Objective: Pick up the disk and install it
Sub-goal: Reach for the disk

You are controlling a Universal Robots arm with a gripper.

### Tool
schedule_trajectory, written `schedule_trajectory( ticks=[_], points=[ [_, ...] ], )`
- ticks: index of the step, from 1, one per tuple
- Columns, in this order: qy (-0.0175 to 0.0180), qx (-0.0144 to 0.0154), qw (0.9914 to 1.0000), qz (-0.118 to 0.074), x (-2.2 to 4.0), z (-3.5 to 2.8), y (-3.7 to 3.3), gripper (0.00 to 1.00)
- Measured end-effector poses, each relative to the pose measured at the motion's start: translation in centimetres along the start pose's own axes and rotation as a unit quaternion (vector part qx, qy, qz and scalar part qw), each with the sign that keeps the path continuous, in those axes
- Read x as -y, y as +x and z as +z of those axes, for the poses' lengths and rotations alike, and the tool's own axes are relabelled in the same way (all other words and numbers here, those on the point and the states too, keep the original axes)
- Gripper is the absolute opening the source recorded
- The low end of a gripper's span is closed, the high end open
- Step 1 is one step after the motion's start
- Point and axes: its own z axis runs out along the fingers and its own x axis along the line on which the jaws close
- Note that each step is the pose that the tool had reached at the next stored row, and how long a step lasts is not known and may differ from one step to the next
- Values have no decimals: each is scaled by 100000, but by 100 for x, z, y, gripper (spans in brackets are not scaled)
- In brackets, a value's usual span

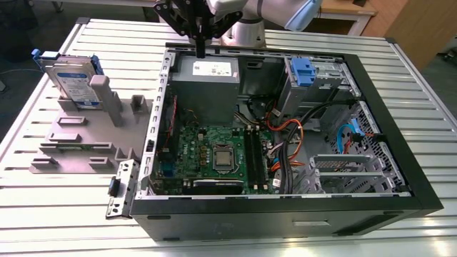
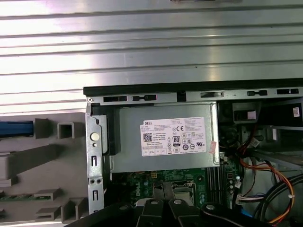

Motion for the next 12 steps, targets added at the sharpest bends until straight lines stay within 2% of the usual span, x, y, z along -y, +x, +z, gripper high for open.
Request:
schedule_trajectory(
  ticks=[12],
  points=[
    [-1, -1, 100000, 4, 2, -1, 27, 11]
  ],
)
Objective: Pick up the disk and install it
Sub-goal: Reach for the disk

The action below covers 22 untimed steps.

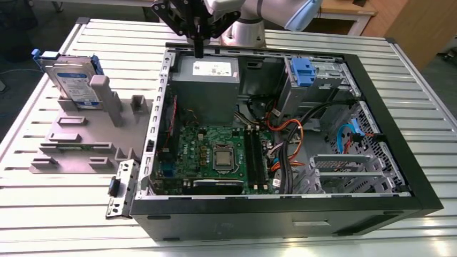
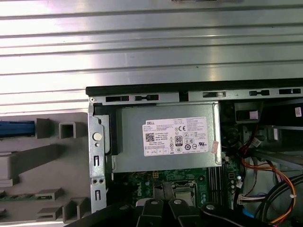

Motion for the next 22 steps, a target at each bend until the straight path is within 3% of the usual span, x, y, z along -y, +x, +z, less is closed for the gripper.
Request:
schedule_trajectory(
  ticks=[10, 12, 22],
  points=[
    [2, -2, 100000, -4, 1, -1, 16, 11],
    [1, -1, 100000, -3, 5, -2, 71, 11],
    [0, 0, 100000, -3, 7, -3, 91, 11]
  ],
)
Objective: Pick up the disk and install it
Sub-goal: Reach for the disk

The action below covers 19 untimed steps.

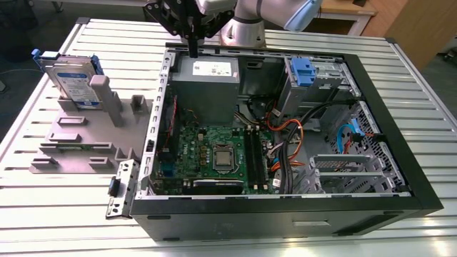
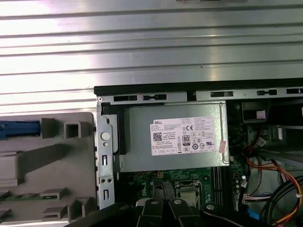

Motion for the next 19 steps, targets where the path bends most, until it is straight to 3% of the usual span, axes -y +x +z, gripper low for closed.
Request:
schedule_trajectory(
  ticks=[2, 19],
  points=[
    [0, -2, 100000, -1, 2, -1, 30, 11],
    [-1, 0, 100000, 2, 5, -2, 73, 11]
  ],
)
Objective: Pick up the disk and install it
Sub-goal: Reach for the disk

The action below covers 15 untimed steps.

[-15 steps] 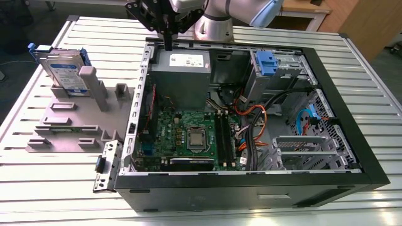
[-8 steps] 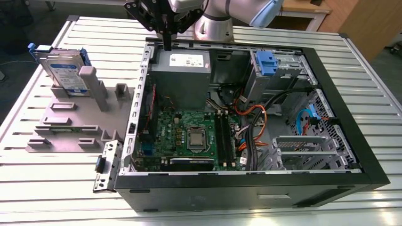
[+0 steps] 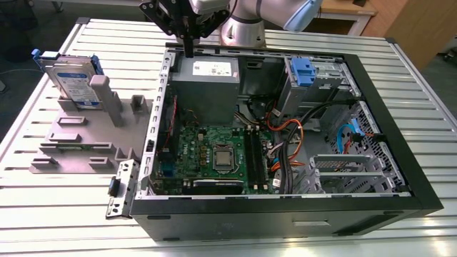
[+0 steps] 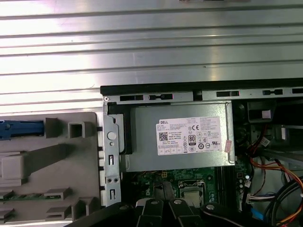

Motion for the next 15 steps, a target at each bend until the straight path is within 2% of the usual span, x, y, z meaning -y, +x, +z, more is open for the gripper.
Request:
schedule_trajectory(
  ticks=[4, 7, 12, 15],
  points=[
    [2, -2, 100000, -2, -4, 0, 13, 11],
    [11, -4, 100000, -5, -42, 1, 32, 11],
    [7, 0, 100000, 0, -67, 0, 122, 11],
    [4, 0, 100000, -1, -71, 1, 143, 11]
  ],
)
